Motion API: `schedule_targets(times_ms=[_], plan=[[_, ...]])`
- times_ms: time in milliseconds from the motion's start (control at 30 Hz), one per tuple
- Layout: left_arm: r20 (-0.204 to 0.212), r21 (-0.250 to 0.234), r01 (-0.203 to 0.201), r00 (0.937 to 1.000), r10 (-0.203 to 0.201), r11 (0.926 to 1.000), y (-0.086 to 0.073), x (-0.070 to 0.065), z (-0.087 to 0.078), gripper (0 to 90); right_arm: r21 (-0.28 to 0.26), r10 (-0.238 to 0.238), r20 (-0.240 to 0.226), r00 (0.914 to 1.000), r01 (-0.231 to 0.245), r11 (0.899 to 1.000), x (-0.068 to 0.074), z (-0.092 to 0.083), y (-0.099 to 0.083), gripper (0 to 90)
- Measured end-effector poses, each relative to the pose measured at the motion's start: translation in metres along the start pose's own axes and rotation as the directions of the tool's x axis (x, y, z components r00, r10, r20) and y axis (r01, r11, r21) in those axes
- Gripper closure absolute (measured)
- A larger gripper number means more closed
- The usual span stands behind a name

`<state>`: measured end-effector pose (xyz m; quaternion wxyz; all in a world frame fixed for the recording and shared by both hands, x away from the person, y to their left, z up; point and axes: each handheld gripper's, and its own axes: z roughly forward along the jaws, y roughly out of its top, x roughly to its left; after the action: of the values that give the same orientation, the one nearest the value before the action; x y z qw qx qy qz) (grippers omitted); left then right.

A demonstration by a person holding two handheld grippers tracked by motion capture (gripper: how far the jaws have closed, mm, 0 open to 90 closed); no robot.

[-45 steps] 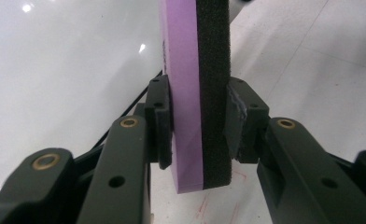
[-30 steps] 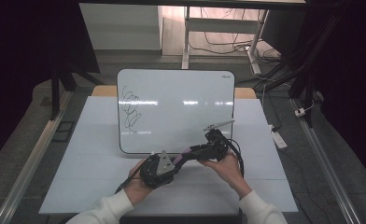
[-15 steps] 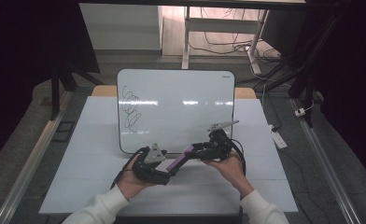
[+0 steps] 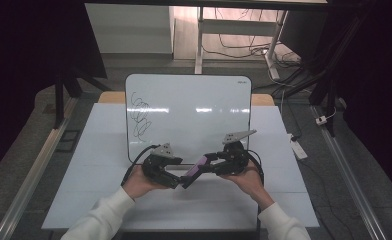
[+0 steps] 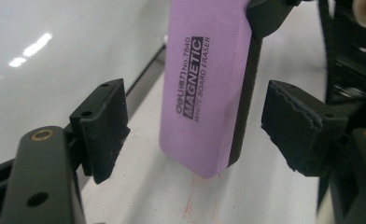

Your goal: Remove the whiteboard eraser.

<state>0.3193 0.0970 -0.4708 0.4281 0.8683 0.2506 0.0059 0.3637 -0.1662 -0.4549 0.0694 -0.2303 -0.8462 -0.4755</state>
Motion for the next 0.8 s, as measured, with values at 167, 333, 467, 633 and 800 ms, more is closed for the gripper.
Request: schedule_targets(times_ms=[167,333,467,633,800], plan=[[0.088,0.021,-0.008,0.9961,0.006,0.9997,0.005,0.007,0.009,23.7,0.000,-0.023,-0.008,0.9997,0.023,1.000,0.002,0.000,0.000,40.1],[0.149,0.035,0.004,0.9888,-0.009,0.9994,0.006,0.014,0.016,24.6,-0.007,-0.054,-0.032,0.9980,0.054,0.999,0.003,-0.001,0.000,40.1],[0.199,0.035,0.013,0.9798,-0.020,0.9993,0.006,0.018,0.018,26.4,-0.014,-0.080,-0.044,0.9958,0.079,0.997,0.004,-0.003,0.000,40.1],[0.255,0.045,0.011,0.9666,-0.023,0.9989,0.006,0.018,0.022,31.3,-0.017,-0.108,-0.056,0.9926,0.107,0.994,0.004,-0.004,0.000,40.1],[0.275,0.056,-0.003,0.9614,-0.013,0.9984,0.007,0.017,0.025,35.1,-0.018,-0.143,-0.068,0.9874,0.142,0.990,0.006,-0.003,0.000,40.1]])
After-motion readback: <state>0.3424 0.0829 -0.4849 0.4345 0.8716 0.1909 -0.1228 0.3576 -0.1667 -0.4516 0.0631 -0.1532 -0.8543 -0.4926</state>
